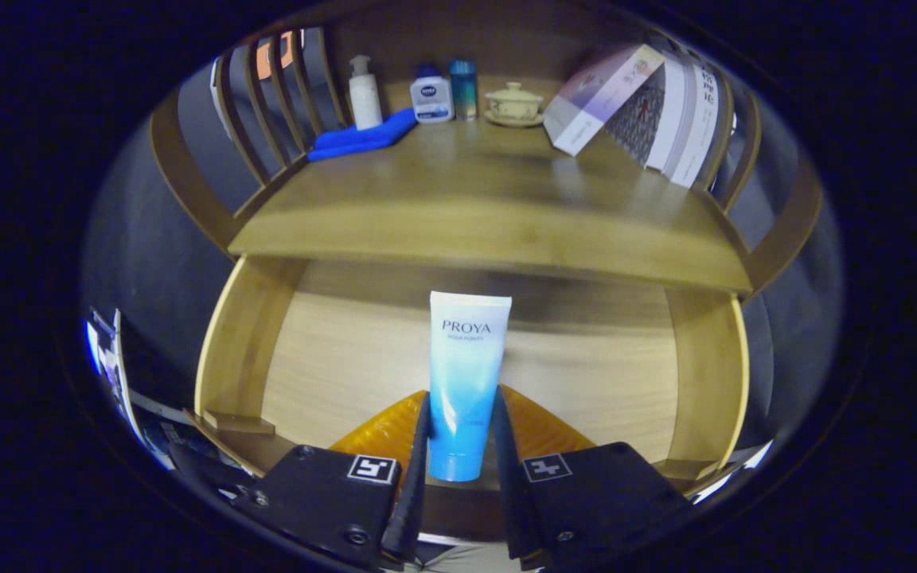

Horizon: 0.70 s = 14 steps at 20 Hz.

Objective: Pull open the drawer, take out the items inside it, and place them on the countertop above the cabinet.

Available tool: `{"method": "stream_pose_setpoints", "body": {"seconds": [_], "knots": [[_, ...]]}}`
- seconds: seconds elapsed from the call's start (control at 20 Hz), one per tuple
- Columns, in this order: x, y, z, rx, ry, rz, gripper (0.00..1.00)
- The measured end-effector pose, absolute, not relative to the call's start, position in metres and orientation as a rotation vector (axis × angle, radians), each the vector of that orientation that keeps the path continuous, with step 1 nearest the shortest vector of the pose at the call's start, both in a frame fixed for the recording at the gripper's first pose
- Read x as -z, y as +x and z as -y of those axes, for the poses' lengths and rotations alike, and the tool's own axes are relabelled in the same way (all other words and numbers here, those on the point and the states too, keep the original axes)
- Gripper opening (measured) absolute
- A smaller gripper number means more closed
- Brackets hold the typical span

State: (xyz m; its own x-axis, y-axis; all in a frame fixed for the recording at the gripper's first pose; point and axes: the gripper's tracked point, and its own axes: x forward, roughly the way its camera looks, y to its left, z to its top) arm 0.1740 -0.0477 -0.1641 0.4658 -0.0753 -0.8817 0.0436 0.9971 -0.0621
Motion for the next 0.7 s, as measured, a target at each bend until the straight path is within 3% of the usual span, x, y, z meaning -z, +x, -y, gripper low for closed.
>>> {"method": "stream_pose_setpoints", "body": {"seconds": [0.7], "knots": [[0.109,0.281,0.059,0.128,-0.101,-0.941,0.44]]}}
